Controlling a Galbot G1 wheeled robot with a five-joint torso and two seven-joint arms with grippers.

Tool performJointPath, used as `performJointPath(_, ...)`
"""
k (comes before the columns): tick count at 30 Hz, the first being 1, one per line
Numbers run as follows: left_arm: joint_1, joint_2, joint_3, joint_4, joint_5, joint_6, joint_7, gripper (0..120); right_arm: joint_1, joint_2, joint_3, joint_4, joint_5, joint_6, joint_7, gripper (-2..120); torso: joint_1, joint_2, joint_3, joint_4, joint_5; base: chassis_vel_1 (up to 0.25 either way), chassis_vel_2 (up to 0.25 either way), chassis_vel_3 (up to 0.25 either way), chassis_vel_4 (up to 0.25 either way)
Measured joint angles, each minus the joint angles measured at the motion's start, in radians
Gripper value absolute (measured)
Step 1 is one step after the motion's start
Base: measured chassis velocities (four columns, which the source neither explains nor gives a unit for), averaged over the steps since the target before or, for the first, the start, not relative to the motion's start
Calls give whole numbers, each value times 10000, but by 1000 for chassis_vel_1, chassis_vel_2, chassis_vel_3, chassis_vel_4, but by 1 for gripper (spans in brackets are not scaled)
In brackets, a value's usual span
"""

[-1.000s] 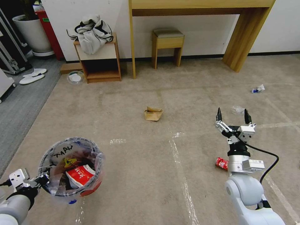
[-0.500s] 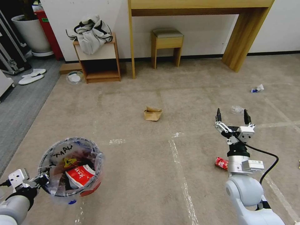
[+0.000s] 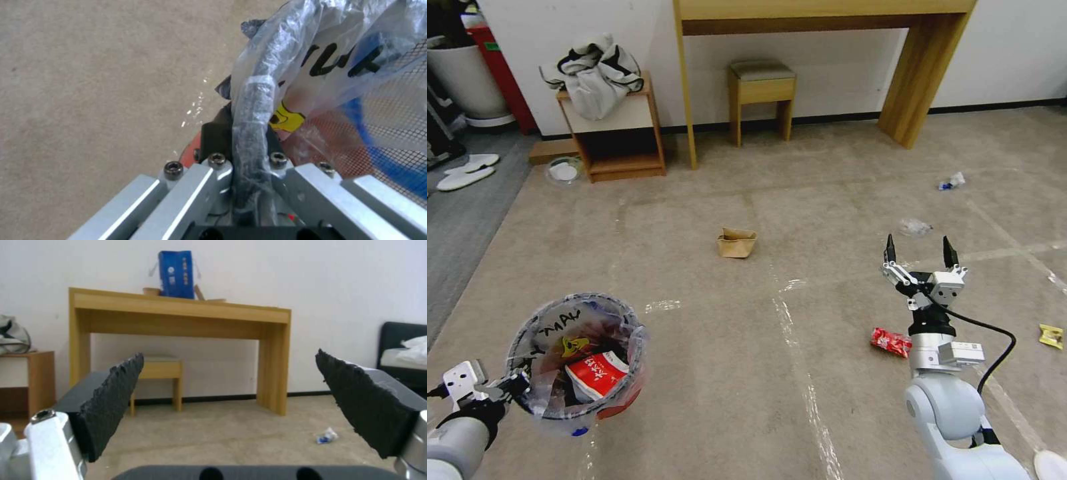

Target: Pick up the trash bin and place the garbage on the floor into it.

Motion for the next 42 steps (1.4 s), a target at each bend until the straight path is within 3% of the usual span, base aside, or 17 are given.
performJointPath(42, 62, 17, -106, 100, -16, -20, 13, 0, 337, -30, -272, -380, -78, 15, -4, 98, 1, 0, 0, 1, 0, -83, -90, -84, -80)
